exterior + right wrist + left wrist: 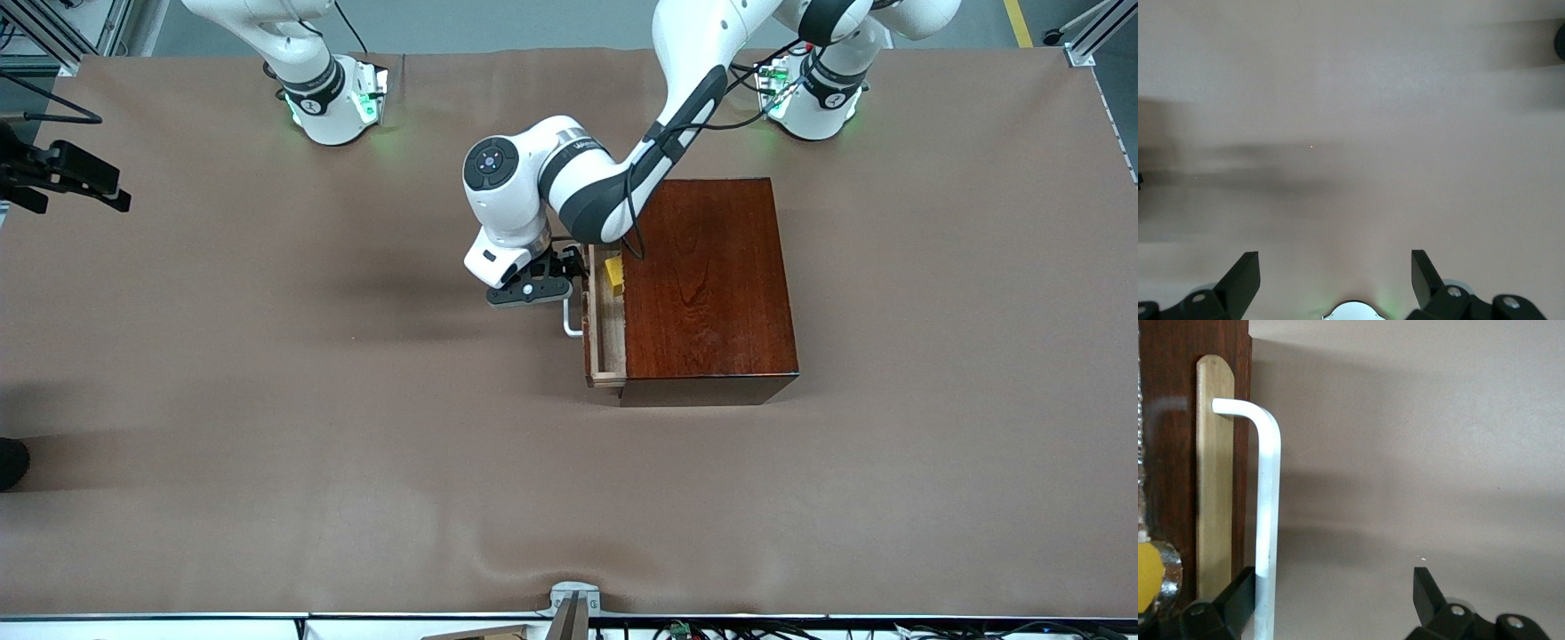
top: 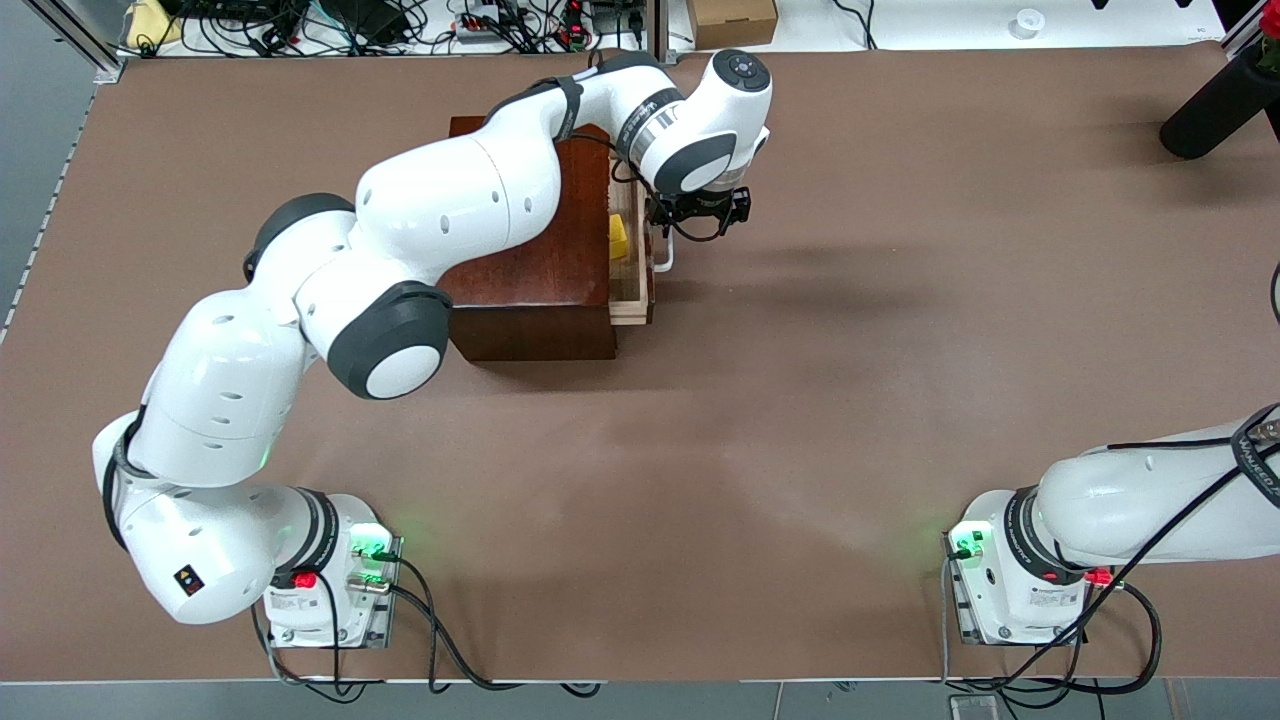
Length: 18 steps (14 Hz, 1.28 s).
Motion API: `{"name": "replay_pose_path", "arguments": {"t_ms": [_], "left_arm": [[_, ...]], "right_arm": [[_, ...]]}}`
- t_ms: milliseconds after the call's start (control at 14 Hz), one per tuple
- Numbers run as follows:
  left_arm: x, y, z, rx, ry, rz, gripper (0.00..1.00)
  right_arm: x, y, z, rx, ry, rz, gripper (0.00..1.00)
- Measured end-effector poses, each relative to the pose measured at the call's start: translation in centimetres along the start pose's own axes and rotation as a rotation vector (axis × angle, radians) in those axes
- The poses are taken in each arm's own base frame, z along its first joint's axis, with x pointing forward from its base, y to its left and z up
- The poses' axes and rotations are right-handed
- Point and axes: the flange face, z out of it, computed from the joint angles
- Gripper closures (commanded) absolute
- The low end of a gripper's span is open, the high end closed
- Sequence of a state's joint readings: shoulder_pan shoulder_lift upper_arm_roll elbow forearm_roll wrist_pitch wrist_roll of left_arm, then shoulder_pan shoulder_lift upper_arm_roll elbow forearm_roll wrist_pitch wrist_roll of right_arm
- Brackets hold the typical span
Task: Open drawer, take yellow block, close drawer
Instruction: 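Pull the drawer handle outward with the left gripper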
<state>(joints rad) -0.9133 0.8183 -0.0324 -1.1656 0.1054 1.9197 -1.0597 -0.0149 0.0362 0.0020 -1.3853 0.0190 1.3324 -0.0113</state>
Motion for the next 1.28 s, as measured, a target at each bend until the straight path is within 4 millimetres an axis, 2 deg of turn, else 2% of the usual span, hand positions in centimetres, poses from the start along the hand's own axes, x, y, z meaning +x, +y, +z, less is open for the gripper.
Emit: {"name": "replay_pose_path", "arguments": {"t_ms": [1283], "left_arm": [[0.2, 0.86, -0.54, -0.053, -0.012, -0.015, 0.0]], "right_arm": [[0.0, 0.01, 0.0, 0.0, 0.0, 0.0, 0.0]]}}
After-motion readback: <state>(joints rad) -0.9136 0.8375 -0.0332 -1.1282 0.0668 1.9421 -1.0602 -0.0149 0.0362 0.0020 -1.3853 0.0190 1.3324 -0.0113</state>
